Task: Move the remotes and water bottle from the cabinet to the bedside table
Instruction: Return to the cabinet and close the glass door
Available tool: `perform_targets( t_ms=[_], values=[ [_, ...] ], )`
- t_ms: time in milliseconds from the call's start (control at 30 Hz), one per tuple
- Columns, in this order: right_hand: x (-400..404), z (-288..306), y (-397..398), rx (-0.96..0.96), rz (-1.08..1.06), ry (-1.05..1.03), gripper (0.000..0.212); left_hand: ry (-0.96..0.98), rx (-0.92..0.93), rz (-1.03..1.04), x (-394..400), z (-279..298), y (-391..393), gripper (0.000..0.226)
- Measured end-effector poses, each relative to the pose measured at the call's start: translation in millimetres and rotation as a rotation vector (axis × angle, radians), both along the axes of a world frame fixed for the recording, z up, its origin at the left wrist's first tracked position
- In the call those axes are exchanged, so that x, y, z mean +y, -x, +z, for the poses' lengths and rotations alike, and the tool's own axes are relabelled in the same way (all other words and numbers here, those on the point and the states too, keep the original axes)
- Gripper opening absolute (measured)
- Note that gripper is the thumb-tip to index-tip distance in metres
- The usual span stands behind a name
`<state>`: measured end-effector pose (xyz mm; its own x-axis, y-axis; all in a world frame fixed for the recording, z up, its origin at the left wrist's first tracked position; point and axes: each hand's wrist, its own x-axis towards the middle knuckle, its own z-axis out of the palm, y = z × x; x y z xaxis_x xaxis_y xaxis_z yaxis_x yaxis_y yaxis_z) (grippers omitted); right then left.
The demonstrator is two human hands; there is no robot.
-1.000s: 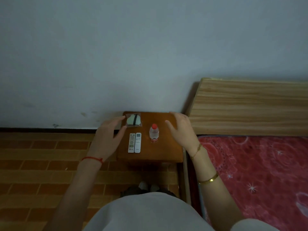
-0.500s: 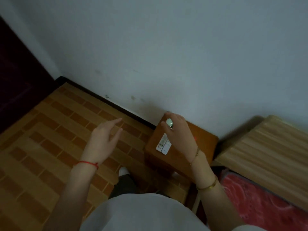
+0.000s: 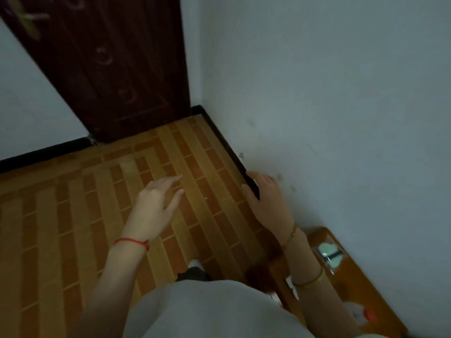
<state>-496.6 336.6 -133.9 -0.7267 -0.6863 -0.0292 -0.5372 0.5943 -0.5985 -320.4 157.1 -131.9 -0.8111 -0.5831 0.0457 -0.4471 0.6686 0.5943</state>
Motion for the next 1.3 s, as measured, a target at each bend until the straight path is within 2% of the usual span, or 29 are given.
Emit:
perform_targets(
  t_ms=[200,367,600,767,1033,1300],
  values=[
    [-123,18,11,0.038,0.15,0.027,0.03,0.063,0.006,0.163,-89,13,-17,0.037],
    [-207,13,2,-0.002,0.294,0.055,0.043,0.082,-0.037,0.362,-142,12,-48,0.038],
    [-318,-5,-19,-0.025,0.549,-0.029,0.046,0.051,-0.06,0.634,-202,-1,-96,0.037],
    [-380,-14,-23,-0.021,0.67,-0.002,0.046,0.066,-0.096,0.721,-239,-9,-109,0.036],
    [-565,0,-42,-0.041,0.931,0.082,0.043,0.095,-0.083,0.988,-348,8,-123,0.037],
    [-726,12,-94,-0.033,1.193,0.127,0.042,0.126,-0.077,1.235,-440,21,-159,0.037]
  ],
)
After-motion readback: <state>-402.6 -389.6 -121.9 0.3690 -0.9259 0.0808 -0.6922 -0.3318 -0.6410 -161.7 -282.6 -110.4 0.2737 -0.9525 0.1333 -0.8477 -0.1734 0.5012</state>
